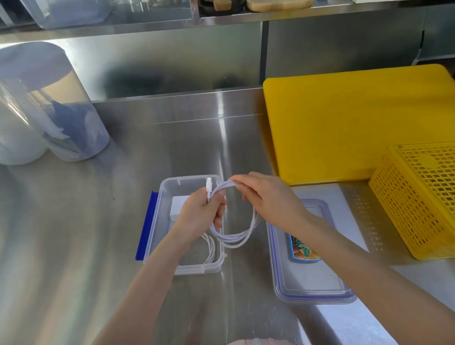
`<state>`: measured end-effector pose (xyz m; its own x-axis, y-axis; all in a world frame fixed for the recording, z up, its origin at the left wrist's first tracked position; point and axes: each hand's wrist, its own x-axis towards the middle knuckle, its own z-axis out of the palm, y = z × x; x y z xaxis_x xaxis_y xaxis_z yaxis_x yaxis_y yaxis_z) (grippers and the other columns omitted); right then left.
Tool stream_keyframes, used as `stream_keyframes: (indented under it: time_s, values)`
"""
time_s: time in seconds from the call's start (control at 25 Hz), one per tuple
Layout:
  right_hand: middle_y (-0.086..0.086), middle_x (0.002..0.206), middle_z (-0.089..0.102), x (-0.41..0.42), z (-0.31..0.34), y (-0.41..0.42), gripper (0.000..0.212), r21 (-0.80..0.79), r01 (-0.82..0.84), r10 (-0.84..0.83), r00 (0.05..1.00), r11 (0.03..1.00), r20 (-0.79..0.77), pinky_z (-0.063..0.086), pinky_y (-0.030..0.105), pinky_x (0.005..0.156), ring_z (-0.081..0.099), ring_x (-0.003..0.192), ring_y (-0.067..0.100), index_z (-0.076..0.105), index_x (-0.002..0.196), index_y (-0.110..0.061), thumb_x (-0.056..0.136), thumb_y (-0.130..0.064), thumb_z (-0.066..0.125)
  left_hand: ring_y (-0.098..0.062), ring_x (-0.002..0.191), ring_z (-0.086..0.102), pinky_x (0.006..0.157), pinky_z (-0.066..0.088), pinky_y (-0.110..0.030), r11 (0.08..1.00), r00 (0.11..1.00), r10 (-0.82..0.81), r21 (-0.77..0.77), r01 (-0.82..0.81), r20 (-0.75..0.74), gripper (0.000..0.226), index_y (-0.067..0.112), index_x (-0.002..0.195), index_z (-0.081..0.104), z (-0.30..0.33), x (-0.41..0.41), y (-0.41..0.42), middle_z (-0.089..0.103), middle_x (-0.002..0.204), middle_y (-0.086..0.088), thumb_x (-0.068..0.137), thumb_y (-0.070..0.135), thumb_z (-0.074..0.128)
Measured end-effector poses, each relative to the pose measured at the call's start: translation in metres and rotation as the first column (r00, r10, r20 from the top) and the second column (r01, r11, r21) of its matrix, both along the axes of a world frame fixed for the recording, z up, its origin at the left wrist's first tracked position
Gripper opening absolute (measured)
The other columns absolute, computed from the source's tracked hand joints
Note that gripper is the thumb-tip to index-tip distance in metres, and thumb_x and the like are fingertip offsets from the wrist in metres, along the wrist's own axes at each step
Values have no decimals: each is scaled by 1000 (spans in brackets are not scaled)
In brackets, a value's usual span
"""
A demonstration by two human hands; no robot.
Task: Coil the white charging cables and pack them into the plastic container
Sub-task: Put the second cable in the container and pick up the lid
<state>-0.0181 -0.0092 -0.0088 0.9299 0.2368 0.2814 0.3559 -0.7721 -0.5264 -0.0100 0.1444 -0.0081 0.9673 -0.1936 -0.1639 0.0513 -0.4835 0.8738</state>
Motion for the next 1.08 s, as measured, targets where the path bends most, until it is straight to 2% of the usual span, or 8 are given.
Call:
stream_keyframes:
  time_s: [0.12,0.28,0.36,0.48,0.64,0.76,0.92,1.08]
  values:
    - [4,96,70,12,-4,17,30,-23,-35,34,998,999,-52,54,41,76,61,87,20,57,117,-22,92,-30,43,-14,56,48,61,41,-28,989,998,-10,148,2,57,33,14,64,50,-5,6,23,52,58,1,94,25,41]
    - [9,91,72,23,-8,40,26,53,-66,74,983,996,-171,55,44,76,65,79,24,60,113,-18,91,-24,48,-11,57,48,52,35,-15,932,997,-19,362,-8,71,25,16,68,52,-11,14,59,52,61,2,88,30,52]
    - [12,92,72,27,-11,51,25,39,-76,82,974,996,-212,54,45,77,64,81,29,62,111,-16,90,-22,48,-21,66,52,55,38,-21,888,998,-39,460,9,57,16,14,82,52,-15,17,71,58,70,-3,87,28,54]
    - [14,97,70,31,-15,67,27,12,-105,104,953,994,-283,52,36,76,63,86,31,61,112,-16,89,-20,49,-39,85,58,67,41,-37,774,996,-74,632,31,41,35,1,114,40,-27,21,78,63,95,-22,89,24,51]
    - [14,98,68,36,-25,83,23,-182,-192,120,931,964,-345,50,36,71,61,91,33,64,104,-14,87,-17,49,-38,91,61,65,41,-38,556,975,-220,823,115,13,27,3,115,39,-41,20,74,63,104,-21,92,18,41]
    - [21,92,65,41,-33,88,18,-298,-253,128,916,921,-381,38,32,61,59,87,37,65,93,-5,84,-10,49,-35,94,62,68,44,-38,458,954,-298,873,166,-25,23,4,115,39,-51,24,67,63,107,-19,93,11,38]
    - [21,101,65,42,-43,90,20,-446,-291,137,928,846,-346,39,33,74,58,97,34,63,95,0,83,-12,51,-35,99,63,75,49,-38,345,938,-339,919,192,-70,31,0,122,30,-67,24,60,61,113,-19,92,3,36]
    - [12,109,65,40,-56,95,20,-591,-279,117,948,757,-297,35,34,91,56,107,29,61,100,-8,85,-11,49,-33,107,60,86,48,-37,397,943,-325,895,205,-72,33,1,125,28,-77,24,56,55,122,-18,94,8,36]
